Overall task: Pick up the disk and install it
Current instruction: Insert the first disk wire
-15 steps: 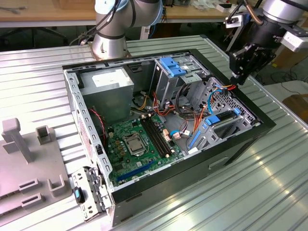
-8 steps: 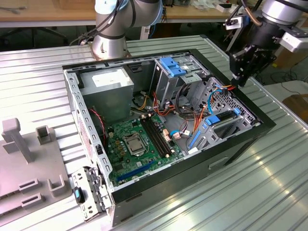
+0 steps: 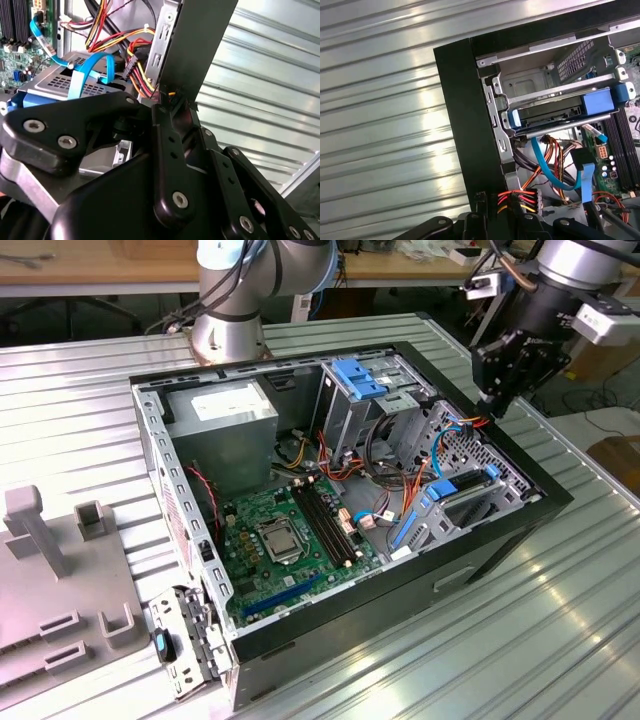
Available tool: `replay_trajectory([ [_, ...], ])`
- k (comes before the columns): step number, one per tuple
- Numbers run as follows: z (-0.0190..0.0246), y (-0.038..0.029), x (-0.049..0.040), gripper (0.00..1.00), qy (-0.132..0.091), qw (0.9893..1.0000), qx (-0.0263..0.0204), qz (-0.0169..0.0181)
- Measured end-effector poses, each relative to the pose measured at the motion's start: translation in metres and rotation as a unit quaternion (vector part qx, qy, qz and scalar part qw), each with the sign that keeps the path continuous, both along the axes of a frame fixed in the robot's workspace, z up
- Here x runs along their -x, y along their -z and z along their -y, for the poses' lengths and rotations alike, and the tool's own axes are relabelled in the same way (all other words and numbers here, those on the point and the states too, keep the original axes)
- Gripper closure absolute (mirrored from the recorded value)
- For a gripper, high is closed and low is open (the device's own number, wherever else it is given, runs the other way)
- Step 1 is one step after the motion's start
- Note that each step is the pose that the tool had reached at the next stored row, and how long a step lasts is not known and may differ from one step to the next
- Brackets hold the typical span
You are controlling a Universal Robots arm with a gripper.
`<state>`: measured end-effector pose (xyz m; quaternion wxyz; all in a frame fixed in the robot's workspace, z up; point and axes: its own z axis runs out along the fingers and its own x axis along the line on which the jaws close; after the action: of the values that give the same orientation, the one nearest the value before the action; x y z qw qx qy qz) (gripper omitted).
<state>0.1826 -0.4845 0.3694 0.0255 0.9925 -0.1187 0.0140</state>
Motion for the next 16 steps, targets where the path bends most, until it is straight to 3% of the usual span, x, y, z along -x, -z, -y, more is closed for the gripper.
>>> replay_trajectory([
  [4,-0.0001,0.0014,-0.001,0.7,0.023,0.9997,0.0002,0.0],
  [12,-0.0001,0.0022,-0.0024,0.71,0.03,0.9995,0.0001,0.0],
  [14,-0.0001,0.0021,-0.0025,0.84,0.03,0.9995,0.0001,0.0],
  [16,-0.0001,0.0022,-0.0024,0.84,0.03,0.9995,0.0001,0.0],
])
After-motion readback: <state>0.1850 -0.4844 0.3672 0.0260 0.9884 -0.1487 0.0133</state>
